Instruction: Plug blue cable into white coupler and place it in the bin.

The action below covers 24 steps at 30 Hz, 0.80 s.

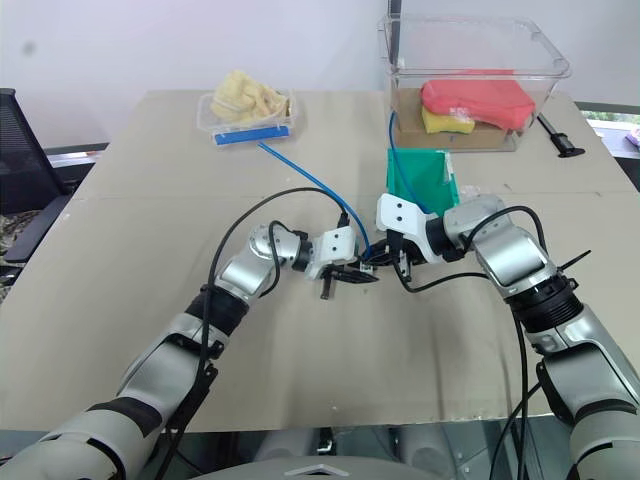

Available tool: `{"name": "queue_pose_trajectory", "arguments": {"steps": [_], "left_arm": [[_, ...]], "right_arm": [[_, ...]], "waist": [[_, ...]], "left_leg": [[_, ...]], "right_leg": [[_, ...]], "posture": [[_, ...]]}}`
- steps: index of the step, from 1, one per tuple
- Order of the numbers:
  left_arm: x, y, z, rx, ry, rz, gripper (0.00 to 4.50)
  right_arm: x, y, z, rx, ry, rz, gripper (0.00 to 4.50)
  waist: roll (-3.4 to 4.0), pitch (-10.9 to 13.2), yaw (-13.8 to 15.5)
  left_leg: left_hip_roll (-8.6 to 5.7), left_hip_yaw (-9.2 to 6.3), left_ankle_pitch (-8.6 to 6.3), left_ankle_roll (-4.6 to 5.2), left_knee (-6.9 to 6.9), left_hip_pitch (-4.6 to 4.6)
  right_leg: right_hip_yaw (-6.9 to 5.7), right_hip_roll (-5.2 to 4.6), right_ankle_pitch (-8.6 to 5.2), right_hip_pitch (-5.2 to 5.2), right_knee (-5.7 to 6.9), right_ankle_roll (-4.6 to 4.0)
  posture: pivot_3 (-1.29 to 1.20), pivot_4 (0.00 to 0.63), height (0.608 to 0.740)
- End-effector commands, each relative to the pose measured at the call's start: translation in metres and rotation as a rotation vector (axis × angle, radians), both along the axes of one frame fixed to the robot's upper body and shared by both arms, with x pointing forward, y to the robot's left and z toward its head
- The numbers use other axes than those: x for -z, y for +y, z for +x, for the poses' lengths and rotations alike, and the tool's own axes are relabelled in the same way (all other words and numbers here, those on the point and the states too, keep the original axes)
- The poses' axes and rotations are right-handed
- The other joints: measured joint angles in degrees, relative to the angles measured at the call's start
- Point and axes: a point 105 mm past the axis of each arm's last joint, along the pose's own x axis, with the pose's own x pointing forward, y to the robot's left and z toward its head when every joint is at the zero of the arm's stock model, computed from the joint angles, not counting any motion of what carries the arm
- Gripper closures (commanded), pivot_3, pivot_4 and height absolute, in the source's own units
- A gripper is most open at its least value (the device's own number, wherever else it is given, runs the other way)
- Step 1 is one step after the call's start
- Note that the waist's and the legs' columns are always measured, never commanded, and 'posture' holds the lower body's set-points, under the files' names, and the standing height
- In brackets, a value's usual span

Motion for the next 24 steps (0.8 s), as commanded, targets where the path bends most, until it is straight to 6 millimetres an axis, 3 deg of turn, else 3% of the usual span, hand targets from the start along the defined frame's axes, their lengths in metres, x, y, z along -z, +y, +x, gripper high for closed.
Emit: {"name": "queue_pose_trajectory", "arguments": {"steps": [1,14,19,24], "left_arm": [[0.004,-0.004,-0.006,0.031,0.003,0.011,4.11],[0.004,-0.005,-0.007,0.039,0.002,0.011,4.11],[0.003,-0.006,-0.006,0.039,0.000,0.009,4.11],[0.003,-0.006,-0.007,0.038,-0.002,0.005,4.11]], "right_arm": [[0.017,-0.006,-0.002,0.021,0.055,-0.072,4.50],[0.010,-0.002,-0.003,0.017,0.062,-0.062,4.50],[0.020,-0.002,0.000,0.032,0.070,-0.089,4.50],[0.042,-0.007,-0.001,0.047,0.101,-0.133,4.50]], "waist": [[0.00,0.00,-0.01],[0.01,0.00,0.10],[0.01,0.00,0.09],[0.03,-0.03,0.07]], "left_leg": [[0.00,0.00,0.00,0.00,0.00,0.00],[-0.03,-0.03,0.00,0.00,0.00,-0.06],[-0.06,-0.04,0.00,0.00,-0.01,-0.09],[-0.07,-0.05,0.00,0.00,-0.01,-0.07]], "right_leg": [[0.00,0.00,0.00,0.00,0.00,0.00],[-0.04,-0.06,0.00,-0.03,-0.02,0.00],[-0.05,-0.10,0.00,-0.04,-0.04,0.00],[-0.06,-0.09,0.00,-0.03,-0.04,0.00]], "posture": [[0.00,0.150,0.740],[0.00,0.150,0.740],[0.00,0.150,0.740],[0.00,0.150,0.740]]}}
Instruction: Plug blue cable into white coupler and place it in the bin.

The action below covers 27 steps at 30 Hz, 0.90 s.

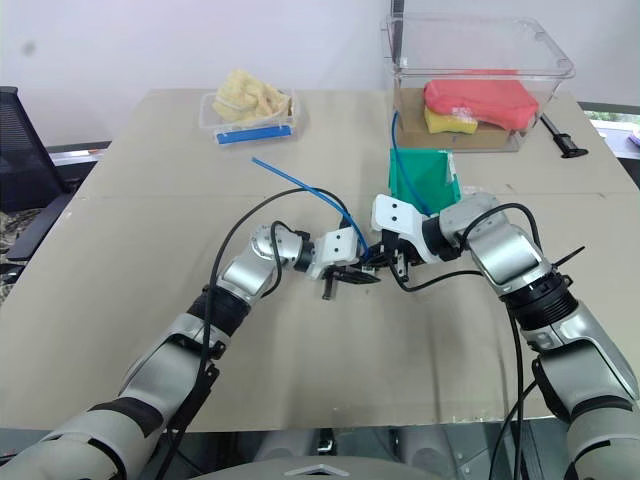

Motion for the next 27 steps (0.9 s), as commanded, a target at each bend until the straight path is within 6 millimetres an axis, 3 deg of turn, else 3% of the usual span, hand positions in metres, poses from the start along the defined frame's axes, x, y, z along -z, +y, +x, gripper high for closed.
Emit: {"name": "queue_pose_trajectory", "arguments": {"steps": [1,6,8,10,16,21,22,27], "left_arm": [[0.003,-0.003,-0.005,0.025,0.007,0.008,4.11],[0.004,-0.004,-0.006,0.022,0.008,0.005,4.11],[0.003,-0.004,-0.006,0.017,0.011,-0.003,4.11],[0.002,-0.005,-0.006,0.010,0.011,-0.011,4.11],[-0.008,-0.003,-0.004,-0.033,0.038,-0.061,4.11],[-0.027,0.000,-0.002,-0.086,0.068,-0.109,4.11],[-0.030,0.001,-0.001,-0.099,0.074,-0.115,4.11],[-0.074,-0.006,0.012,-0.255,0.279,-0.264,4.11]], "right_arm": [[0.040,-0.012,-0.004,0.034,0.086,-0.102,4.50],[0.053,-0.013,-0.003,0.047,0.064,-0.106,4.50],[0.045,-0.008,0.005,0.074,0.006,-0.041,4.50],[0.023,-0.002,0.015,0.111,-0.063,0.071,4.50],[-0.040,-0.014,0.014,0.204,-0.222,0.313,2.59],[-0.082,-0.032,-0.015,0.296,-0.322,0.458,0.32],[-0.086,-0.035,-0.022,0.310,-0.336,0.474,0.14],[-0.088,-0.063,-0.059,0.596,-0.490,0.502,0.14]], "waist": [[0.00,-0.05,-0.02],[0.01,-0.31,-0.14],[-0.07,-0.51,-0.25],[-0.07,-0.52,-0.60],[0.03,-0.41,-0.30],[0.03,-0.39,0.25],[0.03,-0.39,0.40],[0.02,-0.38,1.21]], "left_leg": [[0.00,0.00,0.00,0.00,0.00,0.01],[0.01,0.00,0.00,0.00,0.00,0.07],[0.01,0.00,0.00,0.00,-0.01,0.11],[0.03,0.01,0.00,0.00,-0.04,0.20],[0.02,0.04,0.00,0.00,-0.09,0.15],[-0.04,-0.04,0.00,-0.01,-0.07,-0.49],[-0.04,-0.08,0.00,-0.01,-0.15,-0.52],[-0.06,-0.48,-0.01,-0.01,-0.28,-0.69]], "right_leg": [[0.00,0.00,0.00,0.01,0.00,0.00],[0.00,0.02,0.00,0.05,0.00,0.00],[0.00,0.03,0.00,0.08,0.00,0.00],[0.02,0.05,0.00,0.15,0.01,0.00],[0.08,0.05,0.01,0.01,0.14,-0.01],[0.01,-0.08,0.01,-0.50,0.10,0.03],[-0.04,-0.08,0.01,-0.50,0.00,0.03],[-0.19,-0.09,-0.07,-0.51,-0.09,0.13]], "posture": [[0.00,0.150,0.740],[0.00,0.150,0.740],[0.00,0.150,0.740],[0.00,0.150,0.740],[0.00,0.150,0.740],[0.00,0.150,0.740],[0.00,0.150,0.740],[0.00,0.150,0.740]]}}
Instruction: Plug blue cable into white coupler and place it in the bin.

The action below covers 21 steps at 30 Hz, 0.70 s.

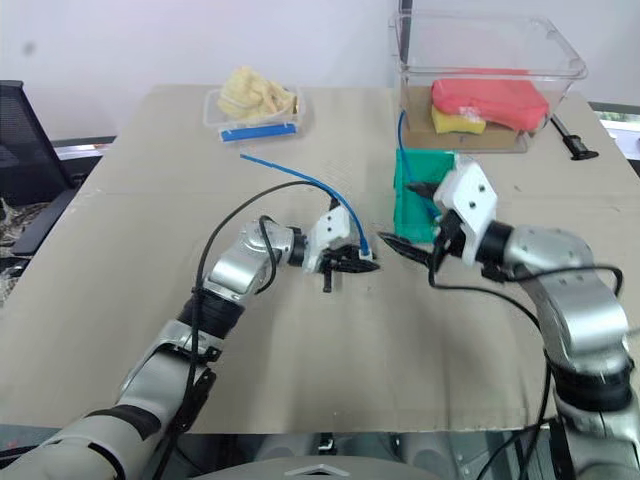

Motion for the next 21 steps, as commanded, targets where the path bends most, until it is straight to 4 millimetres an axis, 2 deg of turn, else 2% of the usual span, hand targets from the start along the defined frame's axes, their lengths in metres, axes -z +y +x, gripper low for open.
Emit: {"name": "queue_pose_trajectory", "arguments": {"steps": [1,4,7,12,15,18,21], "left_arm": [[-0.054,-0.012,0.011,-0.081,0.096,-0.142,4.11],[-0.088,-0.026,0.022,-0.123,0.173,-0.215,4.11],[-0.106,-0.044,0.039,-0.203,0.217,-0.231,4.11],[-0.113,-0.084,0.061,-0.293,0.196,-0.191,4.11],[-0.106,-0.100,0.068,-0.346,0.154,-0.136,4.11],[-0.100,-0.106,0.072,-0.395,0.148,-0.107,2.61],[-0.104,-0.111,0.071,-0.396,0.148,-0.111,1.18]], "right_arm": [[-0.015,-0.018,-0.020,0.242,-0.117,0.049,0.14],[-0.006,-0.032,-0.033,0.428,-0.119,0.081,0.14],[0.003,-0.038,-0.037,0.520,-0.113,0.108,0.14],[0.013,-0.046,-0.041,0.605,-0.107,0.115,0.14],[0.018,-0.051,-0.045,0.634,-0.101,0.103,0.14],[0.019,-0.053,-0.047,0.650,-0.101,0.120,0.00],[0.021,-0.055,-0.050,0.656,-0.097,0.128,0.00]], "waist": [[0.00,0.02,-0.09],[-0.05,0.12,0.02],[-0.08,0.15,-0.32],[-0.09,0.15,-0.46],[-0.12,0.17,-0.44],[-0.13,0.19,-0.57],[-0.13,0.20,-0.49]], "left_leg": [[-0.01,-0.06,0.00,0.00,0.03,-0.02],[-0.10,0.18,0.00,0.00,0.08,0.17],[-0.18,-0.05,0.01,0.00,0.26,0.23],[-0.29,0.11,0.01,0.00,0.29,0.34],[-0.32,0.17,0.01,0.01,0.21,0.32],[-0.32,0.24,0.00,0.01,0.07,0.31],[-0.31,0.25,0.00,0.01,-0.05,0.30]], "right_leg": [[-0.04,0.03,0.00,0.00,0.01,0.01],[0.07,0.08,-0.02,0.11,0.06,0.01],[-0.08,0.11,-0.19,0.30,0.07,0.30],[0.08,0.08,-0.20,0.36,0.05,0.31],[0.10,0.08,-0.22,0.31,0.03,0.35],[0.16,0.08,-0.27,0.24,0.02,0.42],[0.18,0.08,-0.24,0.16,0.02,0.35]], "posture": [[0.00,0.150,0.740],[0.00,0.150,0.740],[0.00,0.150,0.740],[0.00,0.150,0.740],[0.00,0.150,0.740],[0.00,0.150,0.740],[0.00,0.150,0.740]]}}
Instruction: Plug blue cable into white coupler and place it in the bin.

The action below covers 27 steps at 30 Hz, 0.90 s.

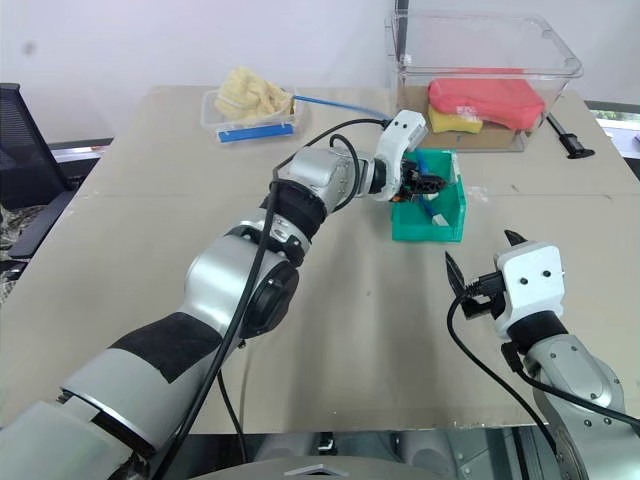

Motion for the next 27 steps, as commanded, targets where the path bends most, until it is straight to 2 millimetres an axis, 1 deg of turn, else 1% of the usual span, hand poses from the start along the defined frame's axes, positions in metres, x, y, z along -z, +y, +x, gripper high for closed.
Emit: {"name": "queue_pose_trajectory", "arguments": {"steps": [1,2,3,6,9,10,12,13,15,16,18,19,20,21,25,27], "left_arm": [[-0.026,-0.007,0.001,0.009,-0.060,-0.038,0.73],[-0.027,-0.005,0.001,0.008,-0.047,-0.043,0.18],[-0.028,-0.003,0.001,0.009,-0.037,-0.047,0.08],[-0.032,0.008,0.001,0.034,-0.002,-0.067,0.08],[-0.045,0.022,-0.003,0.099,-0.003,-0.141,0.08],[-0.050,0.028,-0.006,0.131,-0.034,-0.179,0.08],[-0.055,0.048,-0.017,0.158,-0.150,-0.242,0.08],[-0.054,0.062,-0.028,0.184,-0.264,-0.266,0.08],[-0.044,0.081,-0.050,0.222,-0.383,-0.268,0.08],[-0.041,0.090,-0.058,0.223,-0.439,-0.276,0.08],[-0.029,0.105,-0.074,0.238,-0.436,-0.283,0.08],[-0.027,0.113,-0.080,0.233,-0.414,-0.319,0.08],[-0.024,0.121,-0.085,0.228,-0.399,-0.344,0.08],[-0.018,0.129,-0.088,0.209,-0.392,-0.334,0.08],[0.012,0.159,-0.098,0.120,-0.381,-0.226,0.08],[0.023,0.173,-0.108,0.105,-0.370,-0.202,0.08]], "right_arm": [[-0.013,-0.001,-0.007,0.001,-0.069,-0.004,0.00],[-0.013,-0.001,-0.008,0.001,-0.069,-0.001,0.00],[-0.013,-0.002,-0.009,0.001,-0.069,0.002,0.00],[-0.013,-0.002,-0.010,-0.009,-0.064,0.002,0.00],[-0.014,-0.002,-0.010,-0.031,-0.052,0.002,0.00],[-0.014,0.000,-0.010,-0.056,-0.040,0.020,0.00],[-0.021,-0.003,-0.008,-0.068,-0.046,0.049,0.00],[-0.025,-0.004,-0.006,-0.090,-0.049,0.057,0.00],[-0.030,-0.008,-0.002,-0.115,-0.045,0.053,0.00],[-0.032,-0.011,0.000,-0.126,-0.038,0.047,0.00],[-0.032,-0.016,0.003,-0.149,-0.013,0.021,0.00],[-0.032,-0.017,0.004,-0.172,0.005,0.015,0.00],[-0.032,-0.018,0.005,-0.198,0.022,0.008,0.00],[-0.032,-0.019,0.006,-0.224,0.039,-0.005,0.00],[-0.026,-0.021,0.002,-0.322,0.119,-0.050,0.00],[-0.021,-0.026,-0.002,-0.358,0.169,-0.069,0.00]], "waist": [[0.00,0.01,0.06],[0.00,0.01,0.06],[0.00,0.01,0.06],[0.00,0.01,-0.01],[0.01,0.02,-0.24],[0.02,0.02,-0.32],[0.09,-0.01,-0.94],[0.15,-0.04,-1.28],[0.24,-0.06,-1.73],[0.24,-0.04,-1.51],[0.20,0.00,-0.85],[0.20,0.00,-0.35],[0.20,0.01,0.25],[0.20,0.01,0.48],[0.21,-0.01,0.25],[0.20,0.00,0.23]], "left_leg": [[0.00,0.00,0.00,0.00,-0.01,-0.01],[0.01,0.01,0.00,0.00,-0.01,-0.01],[0.01,0.01,0.00,0.00,-0.01,-0.02],[0.00,0.09,-0.01,0.01,0.01,-0.01],[0.02,0.11,-0.01,0.02,0.03,0.02],[0.03,0.12,-0.01,0.02,0.02,0.04],[0.09,0.15,-0.01,0.01,0.00,0.12],[0.12,0.16,-0.01,0.00,0.01,0.16],[0.19,0.26,0.00,-0.03,-0.03,0.23],[0.22,0.27,0.02,-0.08,-0.06,0.25],[0.25,0.19,0.08,-0.20,-0.03,0.17],[0.24,0.14,0.03,-0.11,-0.02,0.14],[0.23,0.12,0.00,-0.06,0.00,0.12],[0.22,0.11,-0.01,-0.04,0.03,0.10],[0.04,0.18,-0.03,0.04,0.08,0.25],[0.03,0.21,-0.06,0.09,0.12,0.26]], "right_leg": [[0.00,0.00,0.00,0.00,0.00,0.00],[0.00,-0.01,-0.01,0.00,-0.01,0.01],[0.00,-0.01,-0.01,0.00,-0.01,0.01],[0.05,-0.04,-0.05,0.00,-0.01,0.07],[0.07,-0.04,-0.10,0.00,0.00,0.16],[0.09,-0.03,-0.07,0.00,0.02,0.11],[0.14,-0.04,0.02,0.02,0.08,-0.04],[0.22,-0.08,0.03,0.03,0.17,-0.06],[0.54,-0.28,0.04,0.02,0.18,-0.08],[0.60,-0.33,0.04,-0.01,0.17,-0.09],[0.50,-0.33,0.06,-0.04,0.17,-0.11],[0.42,-0.35,0.07,-0.04,0.17,-0.13],[0.38,-0.36,0.07,-0.03,0.17,-0.14],[0.36,-0.36,0.07,-0.01,0.13,-0.16],[0.37,-0.33,0.07,0.26,-0.02,-0.20],[0.39,-0.33,0.07,0.27,-0.03,-0.18]], "posture": [[0.00,0.150,0.740],[0.00,0.150,0.740],[0.00,0.150,0.740],[0.00,0.150,0.740],[0.00,0.150,0.740],[0.00,0.150,0.740],[0.00,0.150,0.740],[0.00,0.150,0.740],[0.00,0.150,0.740],[0.00,0.150,0.740],[0.00,0.150,0.740],[0.00,0.150,0.740],[0.00,0.150,0.740],[0.00,0.150,0.740],[0.00,0.150,0.740],[0.00,0.150,0.740]]}}
